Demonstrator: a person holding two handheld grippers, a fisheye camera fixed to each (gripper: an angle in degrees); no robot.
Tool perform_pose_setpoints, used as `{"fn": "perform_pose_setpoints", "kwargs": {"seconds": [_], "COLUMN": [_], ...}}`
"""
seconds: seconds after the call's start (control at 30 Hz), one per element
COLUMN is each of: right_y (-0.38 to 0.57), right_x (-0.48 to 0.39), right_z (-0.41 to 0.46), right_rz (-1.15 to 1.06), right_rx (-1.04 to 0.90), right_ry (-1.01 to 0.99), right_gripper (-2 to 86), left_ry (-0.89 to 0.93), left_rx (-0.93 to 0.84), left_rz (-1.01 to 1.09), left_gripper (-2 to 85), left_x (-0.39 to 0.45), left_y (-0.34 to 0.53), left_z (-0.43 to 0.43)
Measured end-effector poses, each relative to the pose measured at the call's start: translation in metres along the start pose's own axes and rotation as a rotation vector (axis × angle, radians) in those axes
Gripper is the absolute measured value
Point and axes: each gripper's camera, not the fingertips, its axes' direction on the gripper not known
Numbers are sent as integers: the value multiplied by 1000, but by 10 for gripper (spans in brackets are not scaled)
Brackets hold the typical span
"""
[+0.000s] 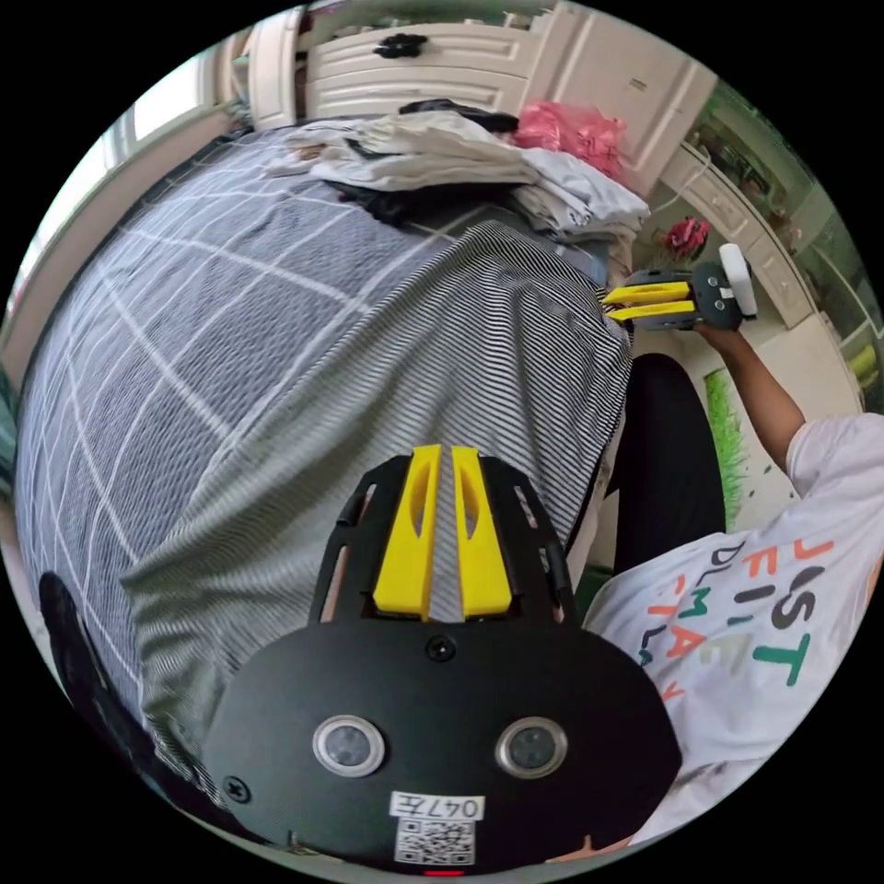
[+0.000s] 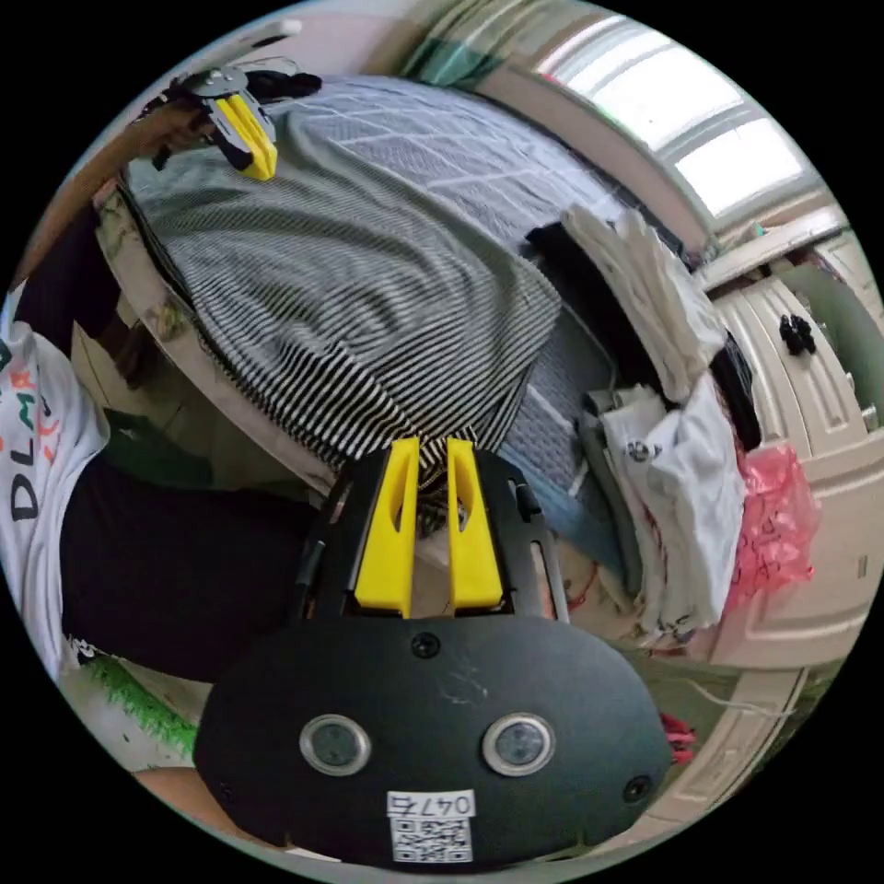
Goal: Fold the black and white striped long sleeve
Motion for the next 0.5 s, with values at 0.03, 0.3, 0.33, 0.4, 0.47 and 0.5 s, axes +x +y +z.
{"fn": "perform_pose_setpoints", "kwargs": {"seconds": [0.03, 0.3, 0.33, 0.4, 0.47, 0.5], "right_y": [10, 106, 103, 91, 64, 57], "right_x": [1, 39, 40, 41, 50, 53], "right_z": [7, -15, -21, -26, -17, -13], "right_rz": [28, 372, 373, 356, 329, 327], "right_rx": [-46, 19, 96, 206, 267, 266], "right_ry": [13, -3, -1, 4, -4, -8], "right_gripper": [12, 9, 9, 9, 11, 12], "left_ry": [-1, 86, 89, 59, -4, -50], "left_rx": [-6, 66, 76, 120, 111, 95], "left_rz": [8, 120, 131, 153, 124, 88], "left_gripper": [5, 5, 4, 3, 2, 0], "left_x": [5, 43, 45, 50, 49, 46], "left_y": [-6, -75, -84, -120, -144, -156], "left_z": [6, 26, 26, 31, 46, 59]}}
